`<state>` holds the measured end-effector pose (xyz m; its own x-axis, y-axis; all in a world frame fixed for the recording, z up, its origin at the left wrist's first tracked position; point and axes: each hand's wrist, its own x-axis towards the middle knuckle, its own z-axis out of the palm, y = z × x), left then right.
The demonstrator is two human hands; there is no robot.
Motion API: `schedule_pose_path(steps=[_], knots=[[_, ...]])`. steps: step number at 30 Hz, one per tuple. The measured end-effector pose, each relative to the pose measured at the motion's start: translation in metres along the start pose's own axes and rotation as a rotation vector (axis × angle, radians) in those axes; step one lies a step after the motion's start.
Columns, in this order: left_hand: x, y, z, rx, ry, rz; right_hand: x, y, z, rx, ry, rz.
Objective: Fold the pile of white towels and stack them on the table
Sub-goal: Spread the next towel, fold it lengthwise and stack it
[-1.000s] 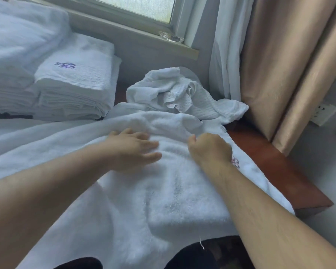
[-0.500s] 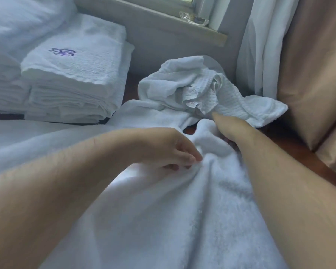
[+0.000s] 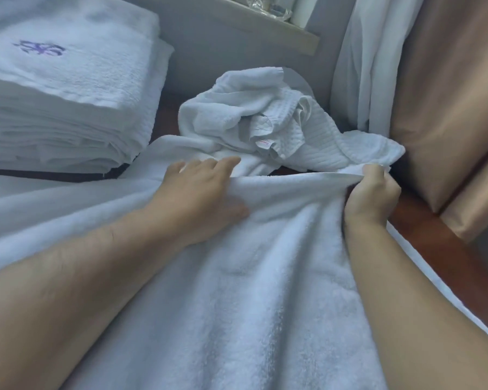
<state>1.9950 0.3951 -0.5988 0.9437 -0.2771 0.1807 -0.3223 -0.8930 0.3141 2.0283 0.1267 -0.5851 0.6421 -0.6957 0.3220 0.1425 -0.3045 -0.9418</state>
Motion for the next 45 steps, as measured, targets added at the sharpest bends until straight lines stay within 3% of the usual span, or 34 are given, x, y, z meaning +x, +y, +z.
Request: schedule_pose_path(steps=[2,5,10,15,19,21,23,27,29,32,35,38,41,43,45], knots=[[0.001,0.001,-0.002,0.006,-0.008,0.005,0.002,0.002,-0.001,0.174,-0.035,0.107],[0.002,0.002,-0.009,0.035,0.031,0.039,0.006,0.005,0.001,0.155,-0.129,0.238],[-0.001,0.004,-0.01,-0.018,0.125,0.069,0.021,-0.002,0.003,-0.178,-0.335,0.34],[-0.001,0.001,-0.007,-0.115,0.168,0.122,0.034,-0.029,0.012,-0.898,-0.502,0.473],[0.001,0.0,-0.006,-0.105,0.175,0.112,0.032,-0.03,0.02,-1.009,-0.559,0.588],[0.003,0.0,-0.007,-0.088,0.18,0.097,0.033,-0.028,0.018,-0.936,-0.547,0.556],[0.002,0.003,-0.009,-0.058,0.193,0.091,0.035,-0.023,0.021,-0.711,-0.412,0.497],[-0.003,0.012,-0.017,-0.048,0.429,0.149,0.023,-0.024,0.008,-0.194,0.096,-0.025],[-0.005,0.012,-0.023,-0.046,0.477,0.192,0.007,-0.028,-0.009,0.069,0.195,-0.119],[-0.009,0.014,-0.024,-0.039,0.403,0.261,-0.012,-0.016,-0.039,0.24,0.081,0.286],[-0.011,0.016,-0.017,-0.03,0.195,0.302,-0.016,-0.012,-0.062,0.126,-0.17,0.591],[-0.011,0.017,-0.01,0.077,-0.02,0.278,-0.012,-0.014,-0.067,-0.047,-0.292,0.59],[-0.011,0.018,-0.01,0.142,-0.12,0.234,-0.01,-0.01,-0.064,-0.118,-0.307,0.548],[-0.013,0.019,-0.013,0.131,-0.081,0.295,-0.015,-0.006,-0.063,-0.009,-0.265,0.482],[-0.022,0.023,-0.012,0.106,0.082,0.567,-0.022,-0.003,-0.065,0.042,-0.167,0.356]])
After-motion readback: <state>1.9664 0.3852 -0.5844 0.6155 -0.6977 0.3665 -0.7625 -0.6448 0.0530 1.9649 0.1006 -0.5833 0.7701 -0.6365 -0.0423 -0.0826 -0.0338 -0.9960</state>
